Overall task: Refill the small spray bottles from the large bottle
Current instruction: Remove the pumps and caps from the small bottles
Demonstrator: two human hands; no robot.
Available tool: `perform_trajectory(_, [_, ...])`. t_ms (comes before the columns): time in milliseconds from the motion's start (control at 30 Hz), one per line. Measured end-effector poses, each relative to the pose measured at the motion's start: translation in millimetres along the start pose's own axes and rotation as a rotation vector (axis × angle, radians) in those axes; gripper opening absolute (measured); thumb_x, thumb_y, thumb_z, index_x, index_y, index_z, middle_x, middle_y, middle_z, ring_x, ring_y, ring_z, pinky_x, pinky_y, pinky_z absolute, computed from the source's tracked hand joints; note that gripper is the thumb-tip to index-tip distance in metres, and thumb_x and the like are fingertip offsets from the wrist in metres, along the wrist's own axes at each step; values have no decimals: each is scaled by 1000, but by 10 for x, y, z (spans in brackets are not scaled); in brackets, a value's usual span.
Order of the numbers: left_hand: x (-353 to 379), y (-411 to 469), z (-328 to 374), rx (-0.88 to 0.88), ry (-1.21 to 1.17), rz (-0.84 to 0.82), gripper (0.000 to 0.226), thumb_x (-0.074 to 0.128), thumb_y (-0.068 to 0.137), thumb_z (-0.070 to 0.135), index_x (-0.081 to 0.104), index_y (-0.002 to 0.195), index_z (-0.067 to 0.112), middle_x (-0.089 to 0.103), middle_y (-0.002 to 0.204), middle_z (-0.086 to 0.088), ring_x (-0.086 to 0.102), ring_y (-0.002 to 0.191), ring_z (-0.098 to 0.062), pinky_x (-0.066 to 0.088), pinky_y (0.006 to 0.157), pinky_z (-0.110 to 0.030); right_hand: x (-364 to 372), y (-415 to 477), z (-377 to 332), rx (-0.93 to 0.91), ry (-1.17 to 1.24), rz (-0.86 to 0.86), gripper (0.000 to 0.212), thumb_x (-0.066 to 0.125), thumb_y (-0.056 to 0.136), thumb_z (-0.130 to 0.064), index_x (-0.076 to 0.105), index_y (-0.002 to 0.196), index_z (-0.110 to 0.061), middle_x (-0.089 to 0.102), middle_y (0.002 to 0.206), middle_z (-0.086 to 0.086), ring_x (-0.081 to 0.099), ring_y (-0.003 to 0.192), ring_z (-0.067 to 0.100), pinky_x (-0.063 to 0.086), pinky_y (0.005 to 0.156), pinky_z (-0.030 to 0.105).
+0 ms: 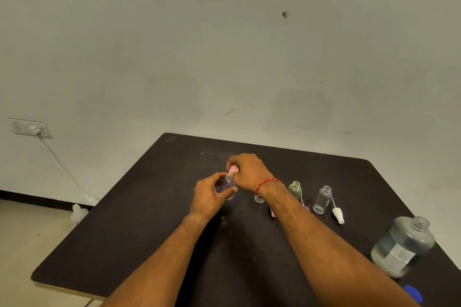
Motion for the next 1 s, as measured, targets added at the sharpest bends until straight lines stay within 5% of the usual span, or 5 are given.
perform_trajectory(367, [29,37,-21,-7,17,-4,45,84,78,34,68,119,25,70,106,15,65,98,-1,52,87,-17,-146,-77,83,-49,90,210,19,68,77,-7,57,78,-23,59,80,-7,56,74,12,53,67,27])
perform_trajectory(500, [-4,40,-123,-57,-23,52,45,86,76,31,71,118,23,72,106,13,66,97,0,54,88,-19,-42,-208,292,122,418,374,30,70,75,-1,67,95,-23,65,84,-6,59,75,4,51,66,15])
perform_trajectory(567, [-5,39,-167,-72,-27,76,44,87,75,30,71,116,22,73,104,12,67,94,1,56,87,-20,151,-272,413,224,490,409,36,70,76,-2,72,105,-23,69,93,-5,64,83,5,55,77,20])
perform_trajectory(733, [39,44,-216,-93,0,58,47,84,78,29,68,121,21,71,108,11,65,98,-3,54,88,-21,595,-459,581,397,537,444,13,70,85,-17,72,98,-19,70,87,-6,65,80,5,57,81,25])
perform_trajectory(1000, [114,48,-299,-132,11,36,49,84,79,22,66,125,21,72,114,6,65,102,-4,52,90,-19,877,-530,591,384,347,433,4,65,90,-31,62,87,-29,68,76,-11,64,75,3,55,69,26])
Point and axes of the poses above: each hand's wrist, its own y-axis towards the middle knuckle, its own x-axis out of the palm, z = x × y, the point moved 6 cm from there along y, towards the middle knuckle
